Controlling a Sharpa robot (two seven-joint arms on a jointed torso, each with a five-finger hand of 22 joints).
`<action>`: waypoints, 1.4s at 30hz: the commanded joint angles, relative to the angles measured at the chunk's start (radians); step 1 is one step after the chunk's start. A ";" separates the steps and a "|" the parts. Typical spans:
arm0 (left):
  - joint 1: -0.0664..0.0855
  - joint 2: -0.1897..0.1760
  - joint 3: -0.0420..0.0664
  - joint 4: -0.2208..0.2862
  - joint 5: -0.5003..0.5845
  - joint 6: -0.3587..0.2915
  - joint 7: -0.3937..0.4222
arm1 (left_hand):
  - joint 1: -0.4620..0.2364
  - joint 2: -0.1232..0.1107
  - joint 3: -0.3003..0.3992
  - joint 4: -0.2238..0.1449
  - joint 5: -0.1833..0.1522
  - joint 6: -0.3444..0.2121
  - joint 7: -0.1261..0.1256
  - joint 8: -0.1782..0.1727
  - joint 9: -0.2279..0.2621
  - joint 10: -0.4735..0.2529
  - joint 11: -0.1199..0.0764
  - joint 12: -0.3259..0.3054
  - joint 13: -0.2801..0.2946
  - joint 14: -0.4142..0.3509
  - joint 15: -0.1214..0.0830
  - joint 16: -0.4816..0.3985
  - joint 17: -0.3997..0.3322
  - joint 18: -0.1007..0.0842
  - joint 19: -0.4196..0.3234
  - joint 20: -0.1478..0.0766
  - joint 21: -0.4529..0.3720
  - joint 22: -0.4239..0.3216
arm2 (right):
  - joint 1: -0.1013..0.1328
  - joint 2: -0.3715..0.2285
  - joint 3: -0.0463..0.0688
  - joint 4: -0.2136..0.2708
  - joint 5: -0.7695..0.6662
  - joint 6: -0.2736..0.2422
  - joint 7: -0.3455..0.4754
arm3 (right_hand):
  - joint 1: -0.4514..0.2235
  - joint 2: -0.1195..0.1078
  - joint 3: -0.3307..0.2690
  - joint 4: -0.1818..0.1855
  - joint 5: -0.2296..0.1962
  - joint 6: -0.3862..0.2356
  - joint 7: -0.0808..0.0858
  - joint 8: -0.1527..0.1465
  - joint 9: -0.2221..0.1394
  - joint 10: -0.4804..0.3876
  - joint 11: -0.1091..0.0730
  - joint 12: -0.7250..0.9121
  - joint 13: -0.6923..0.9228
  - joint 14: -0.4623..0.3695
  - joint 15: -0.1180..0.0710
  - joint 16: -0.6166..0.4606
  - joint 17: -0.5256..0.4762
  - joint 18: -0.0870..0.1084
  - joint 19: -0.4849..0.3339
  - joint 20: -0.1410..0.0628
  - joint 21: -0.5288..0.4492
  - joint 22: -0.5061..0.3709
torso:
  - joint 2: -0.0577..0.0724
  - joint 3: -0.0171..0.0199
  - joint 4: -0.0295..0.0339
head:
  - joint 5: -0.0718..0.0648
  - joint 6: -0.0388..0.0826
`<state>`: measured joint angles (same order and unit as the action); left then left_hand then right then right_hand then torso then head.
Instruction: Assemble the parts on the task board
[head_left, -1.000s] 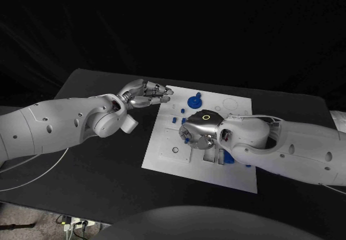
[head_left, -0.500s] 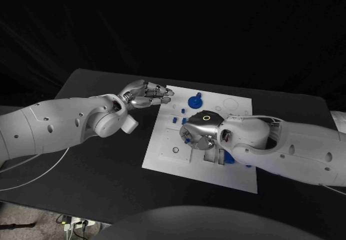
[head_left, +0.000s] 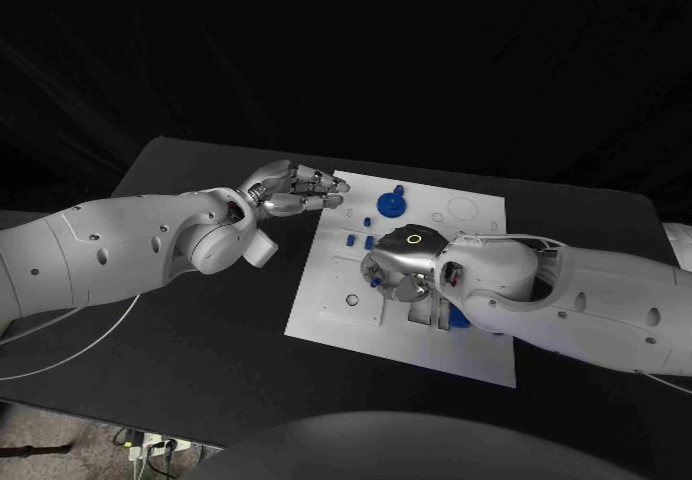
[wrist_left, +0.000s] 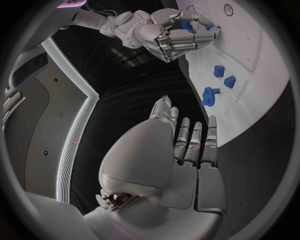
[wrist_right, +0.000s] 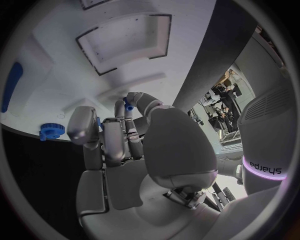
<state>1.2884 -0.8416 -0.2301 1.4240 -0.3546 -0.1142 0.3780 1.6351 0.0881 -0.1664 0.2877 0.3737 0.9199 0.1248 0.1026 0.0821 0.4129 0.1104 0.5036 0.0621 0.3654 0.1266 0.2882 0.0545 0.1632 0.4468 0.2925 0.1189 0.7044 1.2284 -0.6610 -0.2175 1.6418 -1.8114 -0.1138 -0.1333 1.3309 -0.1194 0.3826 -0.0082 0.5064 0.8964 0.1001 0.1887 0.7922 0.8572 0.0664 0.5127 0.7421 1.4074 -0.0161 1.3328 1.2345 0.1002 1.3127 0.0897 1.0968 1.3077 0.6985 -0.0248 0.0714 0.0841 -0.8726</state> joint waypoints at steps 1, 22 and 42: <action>0.000 0.002 0.001 0.002 0.005 0.018 0.003 | 0.009 -0.001 -0.008 0.000 0.005 -0.003 0.001 -0.004 -0.002 -0.005 0.003 -0.004 0.000 -0.003 0.001 -0.004 0.000 -0.011 0.005 -0.001 0.007 -0.001 | -0.001 0.002 0.000 -0.002 -0.008 0.017 -0.002 | -0.008 -0.002 0.010 0.000 -0.009 -0.022 -0.006 -0.025 -0.016 -0.015 0.001 -0.008 -0.001 -0.009 0.002 -0.005 -0.005 0.001 -0.006 0.003 -0.010 0.127 | 0.000 0.0000 0.0000 | 0.001 0.000; -0.003 0.004 0.001 -0.003 0.005 0.019 0.001 | 0.010 -0.001 -0.009 0.000 0.006 -0.003 0.001 -0.004 -0.002 -0.006 0.003 -0.005 0.000 -0.003 0.001 -0.004 0.000 -0.012 0.006 -0.001 0.007 -0.002 | -0.004 -0.022 0.000 0.002 -0.007 -0.057 0.011 | -0.032 -0.019 -0.008 0.012 -0.165 -0.226 -0.092 -0.126 -0.219 -0.150 0.033 -0.035 0.004 -0.057 0.024 -0.035 -0.062 0.015 -0.053 0.025 -0.103 0.108 | -0.001 0.0003 0.0006 | -0.002 0.000; -0.007 -0.005 0.001 0.005 0.007 0.001 0.014 | 0.010 -0.001 -0.010 0.001 0.006 -0.004 0.001 -0.004 -0.002 -0.007 0.003 -0.006 0.000 -0.003 0.002 -0.004 0.001 -0.012 0.007 -0.001 0.007 -0.003 | 0.182 -0.313 0.000 0.117 0.221 -0.102 0.090 | 0.038 -0.055 -0.259 0.283 -0.365 -0.203 -0.109 -0.114 -0.397 -0.243 0.045 -0.122 -0.139 -0.045 0.034 -0.006 -0.055 0.008 -0.017 0.036 -0.087 0.120 | 0.000 -0.0018 -0.0057 | -0.056 0.000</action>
<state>1.2820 -0.8474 -0.2303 1.4253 -0.3540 -0.1126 0.3769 1.6351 0.0881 -0.1717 0.2875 0.3737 0.9200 0.1247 0.1027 0.0815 0.4122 0.1112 0.5036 0.0621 0.3653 0.1266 0.2882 0.0545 0.1632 0.4467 0.2926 0.1189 0.7031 1.4080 -0.9672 -0.2158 1.7587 -1.6397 -0.2575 -0.0576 1.3561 -0.1747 0.1257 0.2631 0.1231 0.6846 -0.0116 0.0691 0.3992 0.6198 0.1108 0.3948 0.6106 1.3666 0.0180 1.3293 1.1801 0.1003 1.2971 0.1197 1.0145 1.3073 0.6973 -0.0255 0.0684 0.0374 -0.8726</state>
